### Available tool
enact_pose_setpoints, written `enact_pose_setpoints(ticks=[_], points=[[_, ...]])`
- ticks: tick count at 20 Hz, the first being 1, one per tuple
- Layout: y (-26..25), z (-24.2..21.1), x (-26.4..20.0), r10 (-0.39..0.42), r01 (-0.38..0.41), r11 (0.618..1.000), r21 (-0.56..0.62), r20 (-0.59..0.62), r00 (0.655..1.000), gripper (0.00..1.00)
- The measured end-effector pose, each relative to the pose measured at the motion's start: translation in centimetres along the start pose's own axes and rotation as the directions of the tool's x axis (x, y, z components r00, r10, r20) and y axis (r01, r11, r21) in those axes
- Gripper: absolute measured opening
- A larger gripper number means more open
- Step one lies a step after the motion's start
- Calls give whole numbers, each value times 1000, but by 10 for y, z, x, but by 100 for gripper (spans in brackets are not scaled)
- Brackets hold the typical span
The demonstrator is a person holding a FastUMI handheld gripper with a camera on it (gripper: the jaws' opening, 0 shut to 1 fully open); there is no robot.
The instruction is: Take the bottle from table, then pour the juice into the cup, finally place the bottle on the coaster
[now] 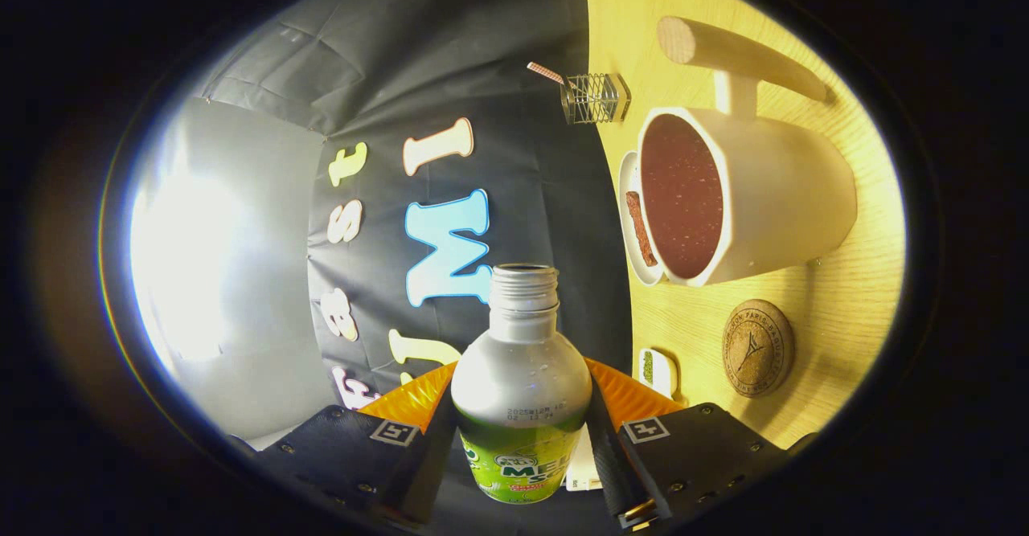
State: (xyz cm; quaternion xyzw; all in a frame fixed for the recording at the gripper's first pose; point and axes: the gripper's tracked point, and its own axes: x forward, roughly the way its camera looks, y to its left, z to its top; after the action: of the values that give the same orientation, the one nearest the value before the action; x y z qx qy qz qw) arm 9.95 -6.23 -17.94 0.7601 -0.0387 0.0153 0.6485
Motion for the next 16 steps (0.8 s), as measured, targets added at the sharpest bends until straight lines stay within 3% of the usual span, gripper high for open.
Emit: enact_pose_setpoints(ticks=[16], points=[[7, 6, 5, 27, -29, 997, 68, 31, 999, 77]])
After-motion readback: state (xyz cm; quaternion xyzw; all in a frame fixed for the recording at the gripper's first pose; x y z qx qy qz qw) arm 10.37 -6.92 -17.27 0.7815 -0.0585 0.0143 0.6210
